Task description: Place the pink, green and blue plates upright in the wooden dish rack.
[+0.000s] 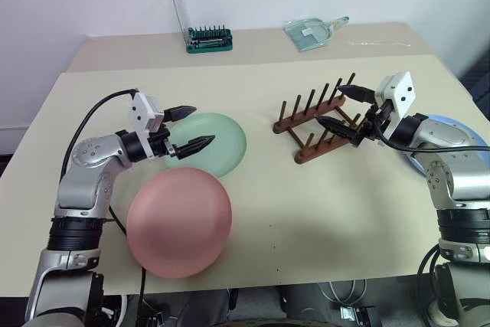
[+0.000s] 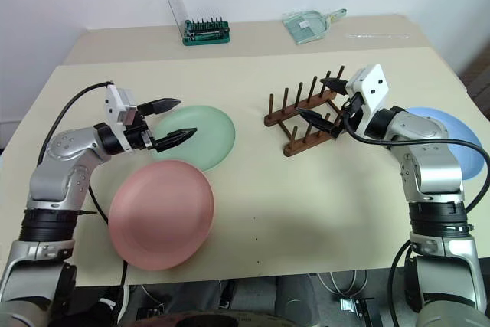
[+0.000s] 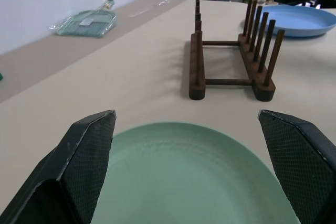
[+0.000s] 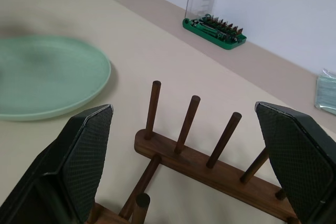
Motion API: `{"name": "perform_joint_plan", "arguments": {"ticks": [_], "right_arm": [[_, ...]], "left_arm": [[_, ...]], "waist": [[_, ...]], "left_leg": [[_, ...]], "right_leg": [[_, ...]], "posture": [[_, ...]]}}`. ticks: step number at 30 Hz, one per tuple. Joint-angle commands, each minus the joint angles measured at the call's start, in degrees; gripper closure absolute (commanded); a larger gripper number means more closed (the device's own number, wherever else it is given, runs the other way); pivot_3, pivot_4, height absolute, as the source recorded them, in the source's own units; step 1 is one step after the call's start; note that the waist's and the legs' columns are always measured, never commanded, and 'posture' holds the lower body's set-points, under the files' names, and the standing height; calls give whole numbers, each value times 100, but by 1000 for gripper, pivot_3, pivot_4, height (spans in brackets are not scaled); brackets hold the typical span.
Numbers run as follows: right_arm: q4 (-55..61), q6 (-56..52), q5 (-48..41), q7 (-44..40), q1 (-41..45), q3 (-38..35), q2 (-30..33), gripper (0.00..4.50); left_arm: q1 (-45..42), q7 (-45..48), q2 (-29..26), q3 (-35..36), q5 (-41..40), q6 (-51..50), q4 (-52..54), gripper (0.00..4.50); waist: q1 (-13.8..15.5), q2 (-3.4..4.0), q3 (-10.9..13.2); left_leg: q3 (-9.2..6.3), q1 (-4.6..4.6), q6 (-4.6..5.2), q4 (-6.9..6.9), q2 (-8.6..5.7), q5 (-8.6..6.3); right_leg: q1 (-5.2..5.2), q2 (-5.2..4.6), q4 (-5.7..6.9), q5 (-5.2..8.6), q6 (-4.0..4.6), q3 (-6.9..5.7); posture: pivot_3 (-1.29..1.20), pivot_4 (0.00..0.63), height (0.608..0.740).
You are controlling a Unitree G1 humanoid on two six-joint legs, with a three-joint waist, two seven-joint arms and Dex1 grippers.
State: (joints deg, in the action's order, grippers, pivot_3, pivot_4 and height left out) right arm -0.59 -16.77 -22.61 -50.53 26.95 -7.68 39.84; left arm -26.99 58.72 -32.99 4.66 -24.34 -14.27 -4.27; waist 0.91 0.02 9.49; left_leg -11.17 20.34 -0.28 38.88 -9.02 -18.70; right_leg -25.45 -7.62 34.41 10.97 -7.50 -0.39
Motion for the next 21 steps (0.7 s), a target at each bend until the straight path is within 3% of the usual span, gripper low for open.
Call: {"name": "perform_joint_plan", "arguments": {"ticks": [1, 10, 21], "right_arm": [[257, 178, -3, 83, -45, -175, -7, 60], [215, 464, 63, 367, -45, -125, -229, 60], [273, 637, -145, 148, 124, -190, -401, 60]], "left_arm": [[-275, 141, 23, -73, 45, 199, -145, 0], [-603, 471, -15, -79, 56, 497, -627, 0], [-973, 999, -289, 102, -136, 808, -995, 0]], "waist": [[3, 0, 0], [-18, 0, 0], [-4, -1, 0]], "left_leg": [[0, 1, 0, 0, 0, 0], [7, -1, 3, 0, 1, -2], [9, 0, 4, 2, 2, -2]], "right_leg": [[0, 0, -1, -1, -2, 0], [-2, 3, -4, -4, -4, 5], [-1, 4, -5, -6, -4, 6]], "posture": [[0, 150, 740], [0, 150, 740], [0, 150, 740]]}}
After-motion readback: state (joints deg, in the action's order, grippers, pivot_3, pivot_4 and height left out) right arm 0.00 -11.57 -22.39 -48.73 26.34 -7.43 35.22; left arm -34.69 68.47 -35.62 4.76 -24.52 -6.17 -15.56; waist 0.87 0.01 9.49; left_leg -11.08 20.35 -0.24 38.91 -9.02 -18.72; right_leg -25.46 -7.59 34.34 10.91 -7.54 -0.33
